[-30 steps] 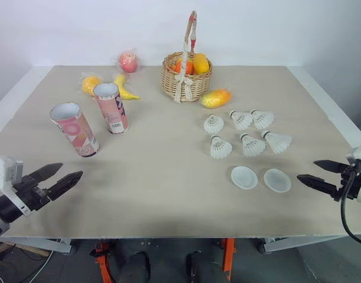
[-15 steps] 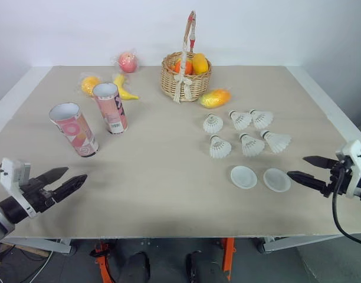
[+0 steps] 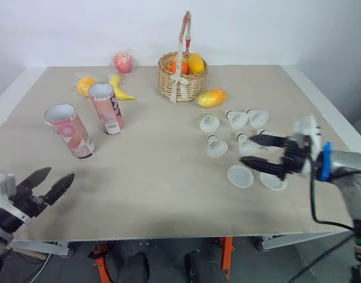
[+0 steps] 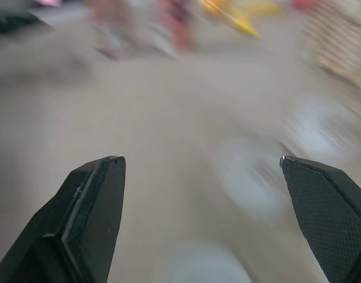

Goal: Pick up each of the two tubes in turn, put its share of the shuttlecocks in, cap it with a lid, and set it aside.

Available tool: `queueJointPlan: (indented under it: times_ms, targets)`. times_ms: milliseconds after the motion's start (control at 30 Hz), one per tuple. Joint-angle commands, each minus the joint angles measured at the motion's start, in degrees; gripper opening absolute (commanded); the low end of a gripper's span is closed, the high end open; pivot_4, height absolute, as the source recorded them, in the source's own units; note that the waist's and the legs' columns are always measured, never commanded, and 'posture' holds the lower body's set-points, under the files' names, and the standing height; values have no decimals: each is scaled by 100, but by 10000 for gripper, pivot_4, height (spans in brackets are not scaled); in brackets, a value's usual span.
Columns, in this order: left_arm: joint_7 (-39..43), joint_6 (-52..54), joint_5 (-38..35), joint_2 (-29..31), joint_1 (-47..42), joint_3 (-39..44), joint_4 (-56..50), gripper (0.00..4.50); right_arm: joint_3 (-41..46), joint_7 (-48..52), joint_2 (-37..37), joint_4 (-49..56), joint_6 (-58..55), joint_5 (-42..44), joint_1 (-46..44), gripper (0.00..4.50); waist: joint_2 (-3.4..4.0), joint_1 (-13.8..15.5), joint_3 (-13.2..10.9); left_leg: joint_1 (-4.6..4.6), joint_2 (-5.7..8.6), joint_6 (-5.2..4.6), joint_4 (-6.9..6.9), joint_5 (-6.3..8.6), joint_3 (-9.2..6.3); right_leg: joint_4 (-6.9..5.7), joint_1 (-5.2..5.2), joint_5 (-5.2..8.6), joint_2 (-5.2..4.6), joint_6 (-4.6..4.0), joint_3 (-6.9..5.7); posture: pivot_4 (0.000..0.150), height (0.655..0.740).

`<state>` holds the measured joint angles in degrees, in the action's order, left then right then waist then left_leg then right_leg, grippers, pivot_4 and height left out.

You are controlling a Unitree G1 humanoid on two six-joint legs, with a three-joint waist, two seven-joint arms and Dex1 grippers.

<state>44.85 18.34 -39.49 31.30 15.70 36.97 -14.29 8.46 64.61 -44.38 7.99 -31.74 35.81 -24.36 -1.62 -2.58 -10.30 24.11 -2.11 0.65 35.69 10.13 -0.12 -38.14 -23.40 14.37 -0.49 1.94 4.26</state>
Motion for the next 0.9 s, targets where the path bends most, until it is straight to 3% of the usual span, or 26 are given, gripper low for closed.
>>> queueJointPlan:
  times_ms: [33, 133, 467, 900]
  targets:
    - [-185, -677, 368, -101, 12, 207, -110, 45000, -379, -224, 356, 358, -34, 31, -374, 44682, -1, 33, 0, 2, 0, 0, 1, 0, -2, 0, 0, 1, 0, -1, -2, 1500, 7400]
    - [-344, -902, 417, -200, -47, 249, -55, 45000, -916, -465, 773, 285, 177, -408, -649, 44682, -9, 52, 5, 11, -34, 0, 8, 0, 20, 0, 1, 2, 7, -3, -8, 1500, 7400]
    - [-593, -1082, 633, -181, -738, -252, 504, 45000, -1531, -829, 1522, 276, 533, -908, -643, 44682, -14, 67, 8, 14, -49, 5, 9, 3, 29, 0, -3, -8, 25, 2, -15, 1500, 7400]
    - [-443, -1366, 1061, -99, -2611, -990, 2568, 45000, -1409, -1287, 1594, 1075, 339, -810, -333, 44682, -18, 73, 11, 13, -62, 5, 7, 3, 22, -3, -3, -17, 49, 1, -18, 1500, 7400]
